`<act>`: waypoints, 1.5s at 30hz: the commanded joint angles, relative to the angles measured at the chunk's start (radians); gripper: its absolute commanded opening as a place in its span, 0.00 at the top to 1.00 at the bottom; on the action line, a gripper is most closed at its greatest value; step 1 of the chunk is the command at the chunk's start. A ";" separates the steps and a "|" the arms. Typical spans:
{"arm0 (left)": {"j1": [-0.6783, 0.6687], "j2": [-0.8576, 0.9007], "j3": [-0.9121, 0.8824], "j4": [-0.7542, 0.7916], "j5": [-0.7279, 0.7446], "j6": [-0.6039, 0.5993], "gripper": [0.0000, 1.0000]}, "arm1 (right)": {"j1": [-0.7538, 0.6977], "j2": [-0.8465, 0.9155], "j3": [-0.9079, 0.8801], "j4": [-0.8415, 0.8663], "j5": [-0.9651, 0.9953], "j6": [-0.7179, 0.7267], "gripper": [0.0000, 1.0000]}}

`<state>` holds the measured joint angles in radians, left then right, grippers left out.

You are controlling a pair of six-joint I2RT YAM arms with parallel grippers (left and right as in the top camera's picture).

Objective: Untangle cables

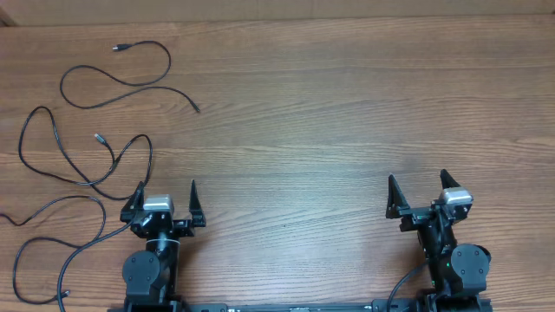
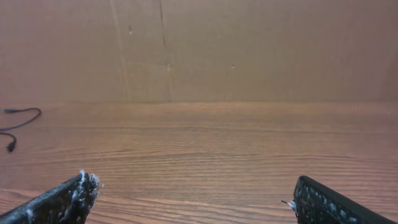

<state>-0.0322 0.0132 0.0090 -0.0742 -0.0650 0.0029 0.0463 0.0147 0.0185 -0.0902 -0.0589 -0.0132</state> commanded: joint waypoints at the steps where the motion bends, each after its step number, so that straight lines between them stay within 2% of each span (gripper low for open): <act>1: 0.006 -0.009 -0.004 0.003 -0.013 -0.006 0.00 | -0.003 -0.012 -0.010 0.003 0.016 -0.048 0.00; 45: 0.006 -0.009 -0.004 0.003 -0.013 -0.006 0.00 | -0.002 -0.012 -0.010 0.008 0.005 -0.040 0.00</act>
<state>-0.0322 0.0132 0.0090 -0.0742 -0.0650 0.0032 0.0463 0.0147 0.0185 -0.0898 -0.0483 -0.0528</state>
